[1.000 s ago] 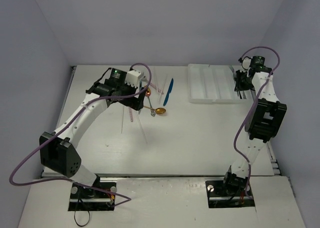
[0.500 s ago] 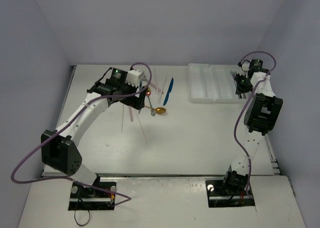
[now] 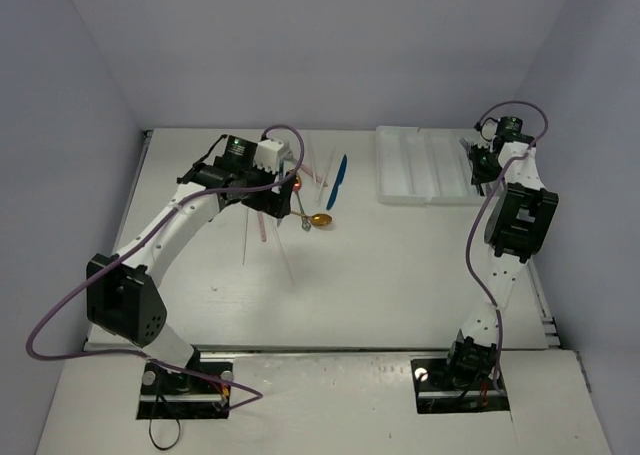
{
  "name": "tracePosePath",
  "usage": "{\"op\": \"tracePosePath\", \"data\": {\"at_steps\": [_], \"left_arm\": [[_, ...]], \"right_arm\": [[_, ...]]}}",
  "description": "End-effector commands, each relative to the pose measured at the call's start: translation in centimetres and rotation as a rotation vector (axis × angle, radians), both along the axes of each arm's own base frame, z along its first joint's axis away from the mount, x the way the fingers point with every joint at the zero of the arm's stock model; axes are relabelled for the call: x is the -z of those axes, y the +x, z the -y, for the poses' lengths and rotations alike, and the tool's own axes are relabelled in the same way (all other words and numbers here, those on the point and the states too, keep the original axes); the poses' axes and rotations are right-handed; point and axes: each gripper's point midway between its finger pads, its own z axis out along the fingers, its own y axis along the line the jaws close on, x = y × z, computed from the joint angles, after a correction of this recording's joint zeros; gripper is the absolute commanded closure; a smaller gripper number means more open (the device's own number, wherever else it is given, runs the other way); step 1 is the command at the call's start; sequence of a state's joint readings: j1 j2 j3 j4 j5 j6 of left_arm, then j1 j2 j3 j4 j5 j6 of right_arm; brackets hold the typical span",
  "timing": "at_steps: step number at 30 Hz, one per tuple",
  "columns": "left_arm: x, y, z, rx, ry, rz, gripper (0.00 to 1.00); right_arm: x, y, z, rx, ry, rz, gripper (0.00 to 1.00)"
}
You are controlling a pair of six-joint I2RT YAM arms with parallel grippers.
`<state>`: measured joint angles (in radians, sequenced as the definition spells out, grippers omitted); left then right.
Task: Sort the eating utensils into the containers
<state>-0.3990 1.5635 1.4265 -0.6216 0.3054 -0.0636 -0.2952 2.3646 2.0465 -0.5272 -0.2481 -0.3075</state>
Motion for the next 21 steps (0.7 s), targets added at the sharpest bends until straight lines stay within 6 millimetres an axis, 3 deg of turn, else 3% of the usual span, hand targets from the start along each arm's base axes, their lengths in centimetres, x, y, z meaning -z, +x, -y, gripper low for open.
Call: {"op": "tracePosePath", "data": {"at_steps": [1,6,10,14,16,19,21], "left_arm": [[-1.8,1.1,-0.1,-0.033,-0.028,0.072,0.11],[-2.2,1.2,-1.0,-0.076,-0.006,0.091,0.10],[-2.6,1.3,-1.1,-0.091,-0.009,0.100,0.10],[-2.7,1.8,-0.8,-0.086,-0.010,0.105,0.10],[-2.2,2.5,-0.5,-0.082,-0.002,0.095,0.11],[-1.7,3.4,0.8,0.032,0.031,0.119,0.15],[-0.5,3.0,2.5,0.211,0.040,0.113,0.17]], "right_arm": [[-3.5,1.9,1.3,0.023,-0.038,0.095,0.89],[-5.0,2.1,1.1,0.026,-0.028,0.124,0.55],[-8.4,1.7,0.4,0.024,-0.013,0.180,0.52],[-12.2,0.9,-1.5,-0.001,0.037,0.246,0.51],[-14.3,0.0,-2.9,-0.018,0.063,0.278,0.41],[-14.9,-1.2,-4.9,-0.038,0.085,0.272,0.23],[-14.7,-2.5,-6.0,-0.053,0.091,0.254,0.18]]}}
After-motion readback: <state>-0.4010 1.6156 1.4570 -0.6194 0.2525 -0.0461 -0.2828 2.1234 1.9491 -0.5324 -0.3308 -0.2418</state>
